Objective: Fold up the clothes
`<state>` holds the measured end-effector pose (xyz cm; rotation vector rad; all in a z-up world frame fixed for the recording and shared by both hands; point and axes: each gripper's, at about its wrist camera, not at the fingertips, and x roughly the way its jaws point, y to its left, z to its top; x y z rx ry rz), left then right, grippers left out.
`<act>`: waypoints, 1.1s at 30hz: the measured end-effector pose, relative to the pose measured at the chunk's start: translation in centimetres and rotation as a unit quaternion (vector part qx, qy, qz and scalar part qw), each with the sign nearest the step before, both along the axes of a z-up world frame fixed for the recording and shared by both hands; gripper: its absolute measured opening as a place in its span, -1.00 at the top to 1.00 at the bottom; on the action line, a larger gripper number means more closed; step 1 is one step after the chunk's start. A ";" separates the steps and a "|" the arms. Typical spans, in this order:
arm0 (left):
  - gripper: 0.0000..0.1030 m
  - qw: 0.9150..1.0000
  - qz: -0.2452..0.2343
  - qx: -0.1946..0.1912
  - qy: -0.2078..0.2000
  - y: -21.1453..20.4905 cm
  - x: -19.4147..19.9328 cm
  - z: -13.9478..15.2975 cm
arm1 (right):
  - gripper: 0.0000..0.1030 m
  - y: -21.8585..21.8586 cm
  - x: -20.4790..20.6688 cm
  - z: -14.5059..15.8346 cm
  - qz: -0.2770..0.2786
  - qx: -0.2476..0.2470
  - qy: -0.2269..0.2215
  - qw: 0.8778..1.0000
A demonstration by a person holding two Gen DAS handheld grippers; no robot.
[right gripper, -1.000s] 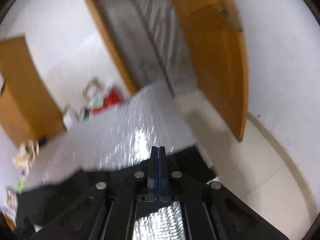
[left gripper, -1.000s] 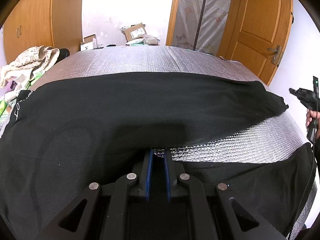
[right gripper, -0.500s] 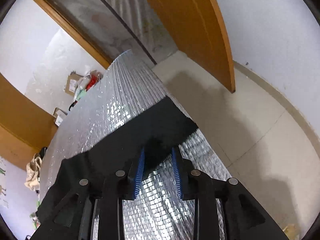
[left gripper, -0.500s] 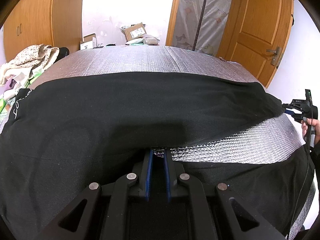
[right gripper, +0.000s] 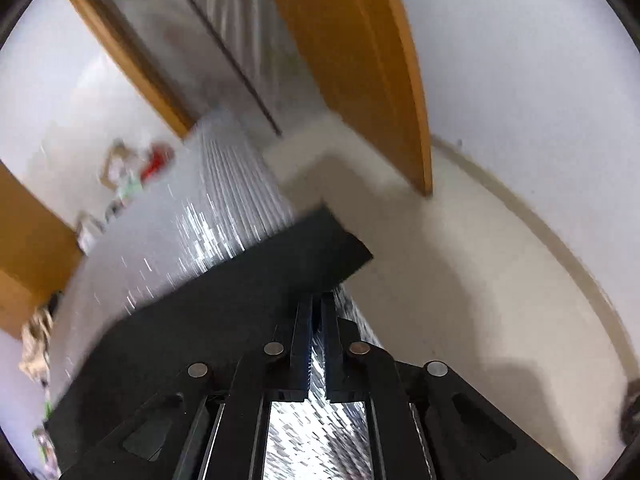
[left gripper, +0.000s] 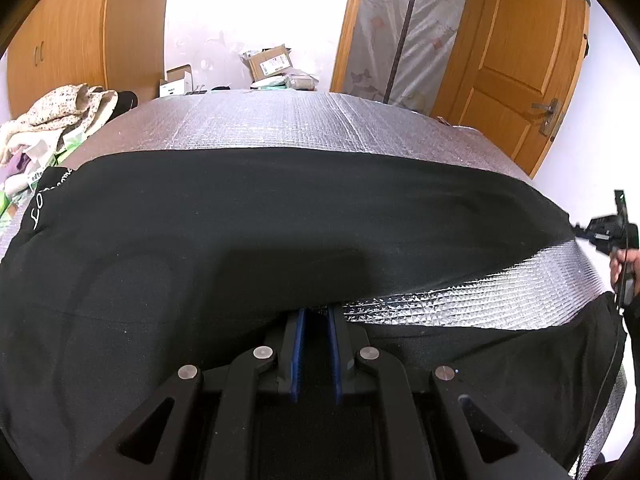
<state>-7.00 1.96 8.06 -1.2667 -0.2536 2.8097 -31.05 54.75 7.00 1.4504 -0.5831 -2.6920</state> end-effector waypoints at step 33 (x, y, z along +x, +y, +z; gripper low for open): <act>0.79 0.990 0.114 -0.034 0.074 -7.3 3.6 3.9 | 0.48 -12.8 4.3 4.8 0.216 0.042 0.097 0.971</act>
